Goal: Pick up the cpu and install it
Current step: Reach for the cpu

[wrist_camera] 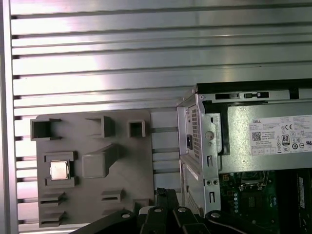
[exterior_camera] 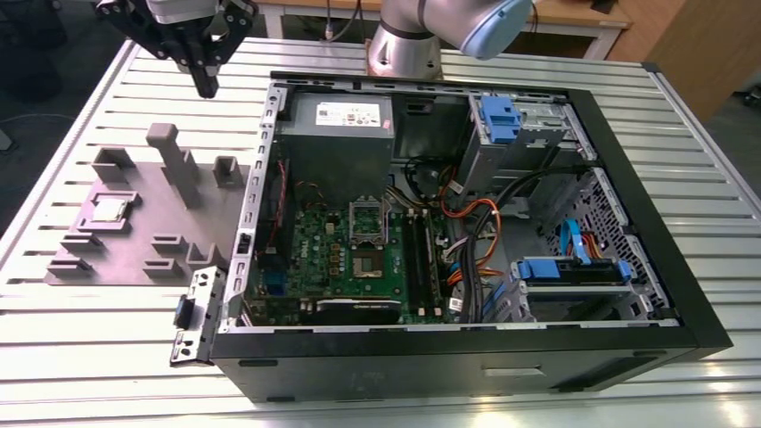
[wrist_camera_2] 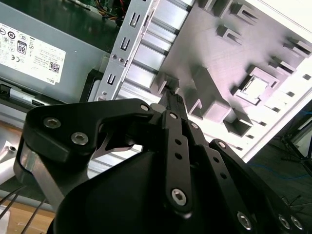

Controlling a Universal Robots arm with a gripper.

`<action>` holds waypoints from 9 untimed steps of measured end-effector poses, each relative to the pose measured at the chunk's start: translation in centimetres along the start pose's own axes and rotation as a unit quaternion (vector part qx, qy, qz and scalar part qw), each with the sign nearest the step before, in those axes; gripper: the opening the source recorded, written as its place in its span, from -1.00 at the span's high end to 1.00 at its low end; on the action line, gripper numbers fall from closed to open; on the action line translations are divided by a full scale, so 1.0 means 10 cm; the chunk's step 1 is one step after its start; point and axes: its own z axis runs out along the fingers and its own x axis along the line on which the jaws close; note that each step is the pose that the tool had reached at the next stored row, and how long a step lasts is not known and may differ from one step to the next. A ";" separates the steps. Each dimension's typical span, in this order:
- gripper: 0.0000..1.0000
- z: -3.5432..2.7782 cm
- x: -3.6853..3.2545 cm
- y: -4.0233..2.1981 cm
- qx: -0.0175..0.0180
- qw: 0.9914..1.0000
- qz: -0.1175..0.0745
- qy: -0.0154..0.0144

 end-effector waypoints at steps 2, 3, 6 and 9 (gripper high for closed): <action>0.80 0.001 0.007 -0.001 0.000 1.000 0.000 0.000; 0.80 0.001 0.011 -0.001 0.000 1.000 0.000 0.000; 0.80 0.003 0.018 -0.001 0.000 1.000 0.000 0.000; 0.80 0.004 0.029 -0.002 0.000 1.000 0.000 0.000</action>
